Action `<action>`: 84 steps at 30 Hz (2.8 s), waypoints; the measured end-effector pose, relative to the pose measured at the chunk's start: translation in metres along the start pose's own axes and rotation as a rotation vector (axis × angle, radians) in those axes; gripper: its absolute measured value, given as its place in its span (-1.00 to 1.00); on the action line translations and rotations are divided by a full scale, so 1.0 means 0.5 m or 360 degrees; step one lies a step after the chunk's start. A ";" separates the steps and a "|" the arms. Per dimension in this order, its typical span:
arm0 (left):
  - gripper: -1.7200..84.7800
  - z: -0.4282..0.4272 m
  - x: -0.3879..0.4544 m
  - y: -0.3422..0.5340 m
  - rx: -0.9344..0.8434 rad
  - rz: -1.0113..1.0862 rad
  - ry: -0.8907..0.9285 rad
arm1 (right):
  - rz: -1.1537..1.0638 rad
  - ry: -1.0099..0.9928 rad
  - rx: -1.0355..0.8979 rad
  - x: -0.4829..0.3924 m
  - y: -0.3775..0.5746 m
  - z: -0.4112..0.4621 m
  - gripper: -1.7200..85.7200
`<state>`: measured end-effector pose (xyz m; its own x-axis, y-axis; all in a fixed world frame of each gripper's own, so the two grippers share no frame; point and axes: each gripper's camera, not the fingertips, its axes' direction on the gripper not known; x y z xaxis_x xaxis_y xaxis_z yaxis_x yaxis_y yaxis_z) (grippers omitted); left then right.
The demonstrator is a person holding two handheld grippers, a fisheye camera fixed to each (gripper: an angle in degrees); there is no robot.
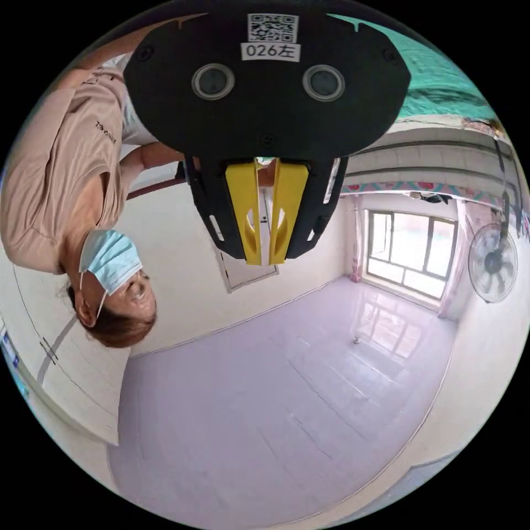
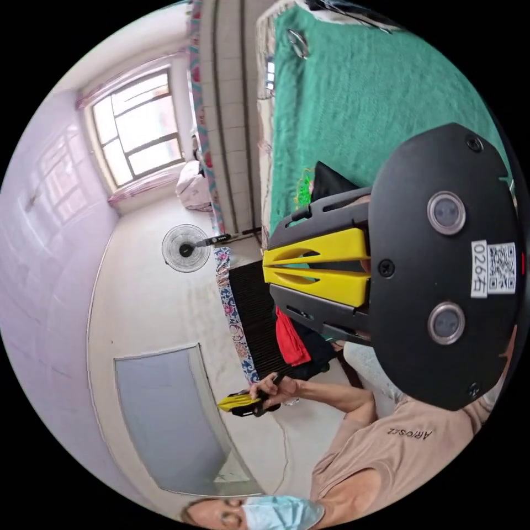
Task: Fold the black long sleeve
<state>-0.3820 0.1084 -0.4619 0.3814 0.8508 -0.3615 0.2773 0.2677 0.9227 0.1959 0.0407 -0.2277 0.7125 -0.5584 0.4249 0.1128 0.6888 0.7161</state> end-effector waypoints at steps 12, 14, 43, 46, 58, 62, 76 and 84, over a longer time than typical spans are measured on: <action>-0.64 0.051 -0.479 0.386 -0.1461 -0.0971 -0.1114 | 0.0704 0.0064 -0.0653 0.312 0.040 0.200 -0.75; -0.58 0.079 -0.527 0.431 -0.1581 -0.0987 -0.1060 | 0.0758 0.0092 -0.0717 0.345 0.048 0.225 -0.71; -0.74 0.501 -0.841 0.821 -0.2184 -0.0808 -0.0413 | 0.0915 -0.0278 -0.0971 0.495 0.075 0.390 -0.68; -0.79 0.509 -0.848 0.846 -0.2136 -0.0885 -0.0349 | 0.0898 -0.0139 -0.0942 0.468 0.067 0.375 -0.67; -0.84 0.557 -0.668 0.839 -0.1835 -0.0552 -0.0526 | 0.0528 0.0018 -0.0789 0.290 0.077 0.302 -0.95; -0.84 0.582 -0.513 0.770 -0.1716 -0.0319 -0.0689 | 0.0063 0.0209 -0.0654 0.081 0.034 0.206 -0.96; -0.85 1.069 -0.058 0.702 -0.1436 0.0543 -0.0802 | -0.0657 0.0915 -0.0005 -0.495 0.162 -0.339 -0.97; -0.85 1.659 0.044 0.929 -0.1468 0.0663 -0.0184 | -0.0224 0.1280 0.0318 -0.408 0.202 -0.736 -0.97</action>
<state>0.4867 -0.1239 -0.1522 0.3892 0.9200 0.0463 -0.6660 0.2463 0.7041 0.3169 0.3944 -0.4457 0.9860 -0.0811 -0.1459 0.1669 0.5002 0.8497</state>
